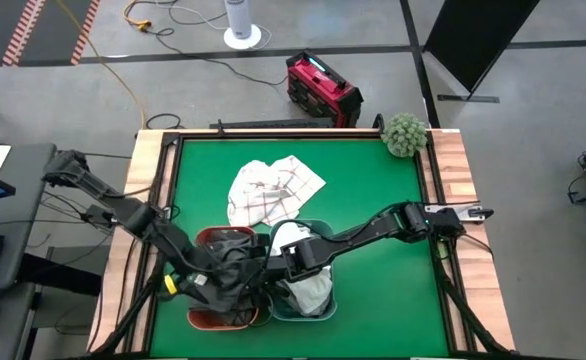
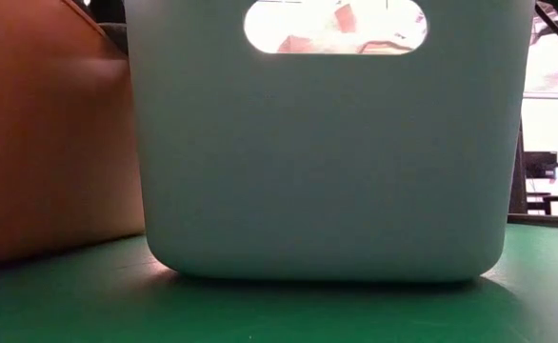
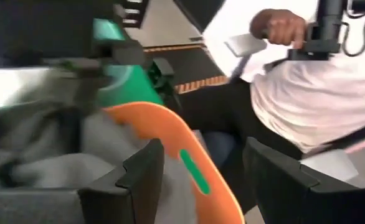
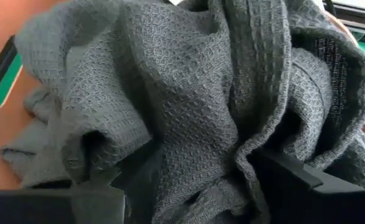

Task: Sort towels by color in basket
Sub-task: Put the black towel into the orange bin

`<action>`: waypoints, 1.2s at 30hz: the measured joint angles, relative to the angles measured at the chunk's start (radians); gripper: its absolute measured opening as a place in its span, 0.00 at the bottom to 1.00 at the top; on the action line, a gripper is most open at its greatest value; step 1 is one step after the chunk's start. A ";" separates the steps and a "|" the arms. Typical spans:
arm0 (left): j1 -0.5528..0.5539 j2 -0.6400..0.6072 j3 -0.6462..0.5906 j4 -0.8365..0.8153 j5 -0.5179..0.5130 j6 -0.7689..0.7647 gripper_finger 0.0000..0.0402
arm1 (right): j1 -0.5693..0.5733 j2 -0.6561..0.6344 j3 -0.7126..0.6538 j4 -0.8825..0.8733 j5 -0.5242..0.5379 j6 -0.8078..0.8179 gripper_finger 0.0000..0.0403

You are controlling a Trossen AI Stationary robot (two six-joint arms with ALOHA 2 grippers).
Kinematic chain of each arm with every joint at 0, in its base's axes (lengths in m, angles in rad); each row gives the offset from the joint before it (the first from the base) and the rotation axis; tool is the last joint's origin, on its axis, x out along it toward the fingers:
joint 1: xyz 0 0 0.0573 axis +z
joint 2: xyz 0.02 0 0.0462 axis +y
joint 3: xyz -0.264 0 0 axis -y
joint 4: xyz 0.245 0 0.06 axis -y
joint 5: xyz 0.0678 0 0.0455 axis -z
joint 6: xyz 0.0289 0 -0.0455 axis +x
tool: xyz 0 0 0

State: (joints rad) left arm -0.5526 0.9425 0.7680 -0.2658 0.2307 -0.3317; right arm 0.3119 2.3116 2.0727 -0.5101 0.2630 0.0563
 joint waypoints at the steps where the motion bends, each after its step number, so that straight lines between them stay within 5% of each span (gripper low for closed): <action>1: -0.001 0.013 -0.019 0.039 0.013 -0.007 0.52 | 0.000 0.000 0.000 -0.005 0.000 0.000 0.63; 7: 0.012 0.101 -0.172 0.270 0.111 -0.118 0.52 | 0.000 0.000 0.000 -0.021 0.000 0.004 0.63; 14: 0.050 0.231 -0.433 0.817 0.213 -0.337 0.52 | 0.000 0.000 0.000 -0.021 0.000 0.004 0.63; 18: 0.077 0.250 -0.468 0.930 0.270 -0.422 0.52 | 0.000 0.000 0.000 -0.017 0.000 0.004 0.63; 23: 0.088 0.173 -0.414 0.896 0.339 -0.442 0.52 | 0.000 0.000 0.000 -0.014 0.000 0.000 0.63; 27: 0.088 0.078 -0.346 0.715 0.337 -0.377 0.52 | 0.000 0.000 0.000 -0.013 0.000 0.000 0.63; 36: 0.087 -0.059 -0.206 0.305 0.138 -0.140 0.52 | 0.000 -0.009 0.044 -0.044 0.000 0.003 0.63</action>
State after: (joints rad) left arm -0.4652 0.8834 0.5617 0.0390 0.3686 -0.4718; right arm 0.3119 2.3028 2.1163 -0.5543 0.2630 0.0595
